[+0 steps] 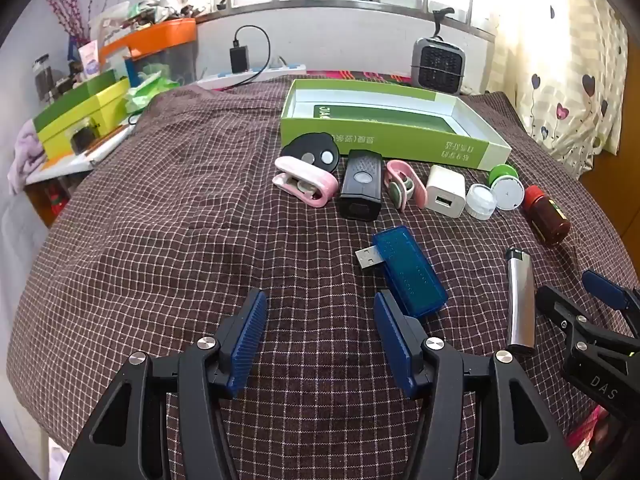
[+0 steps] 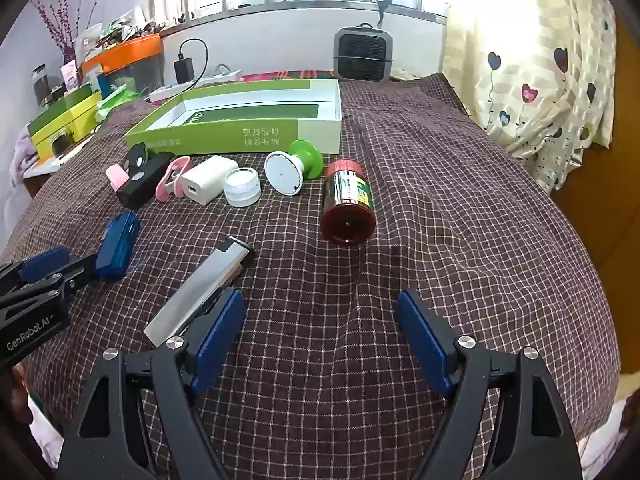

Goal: Organize rigid objects

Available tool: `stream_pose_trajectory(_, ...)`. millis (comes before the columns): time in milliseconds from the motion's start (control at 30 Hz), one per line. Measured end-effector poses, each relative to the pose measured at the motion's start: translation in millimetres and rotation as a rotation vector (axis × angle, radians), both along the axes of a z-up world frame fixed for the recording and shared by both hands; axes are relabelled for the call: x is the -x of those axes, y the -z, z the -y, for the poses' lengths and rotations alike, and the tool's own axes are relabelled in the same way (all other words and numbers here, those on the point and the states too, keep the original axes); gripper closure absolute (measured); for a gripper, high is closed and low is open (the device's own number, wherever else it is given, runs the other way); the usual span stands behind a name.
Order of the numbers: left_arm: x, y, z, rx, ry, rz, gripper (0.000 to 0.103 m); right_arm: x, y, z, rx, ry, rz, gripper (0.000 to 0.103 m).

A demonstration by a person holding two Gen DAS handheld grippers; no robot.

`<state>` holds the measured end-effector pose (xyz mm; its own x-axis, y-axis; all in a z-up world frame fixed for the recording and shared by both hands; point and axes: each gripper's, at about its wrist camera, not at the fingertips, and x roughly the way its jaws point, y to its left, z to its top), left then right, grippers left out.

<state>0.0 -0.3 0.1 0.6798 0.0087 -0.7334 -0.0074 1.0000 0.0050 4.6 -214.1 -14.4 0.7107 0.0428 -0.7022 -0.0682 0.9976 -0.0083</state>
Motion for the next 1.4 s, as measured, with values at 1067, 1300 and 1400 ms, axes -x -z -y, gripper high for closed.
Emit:
stream_pose_trajectory(1067,2.7,-1.3,-0.6,0.011,0.001,0.006,0.048,1.1,-0.6,0.0,-0.009,0.001,0.002,0.024)
stream_pose_trajectory(1300,2.9,-1.1,-1.1,0.011,0.001,0.007,0.048,1.0,-0.6,0.5,-0.009,0.001,0.003,0.024)
stream_pose_trajectory(1400,3.0,-1.0,-1.0,0.011,0.001,0.007,0.048,1.4,-0.2,-0.4,-0.009,0.001,0.003,0.024)
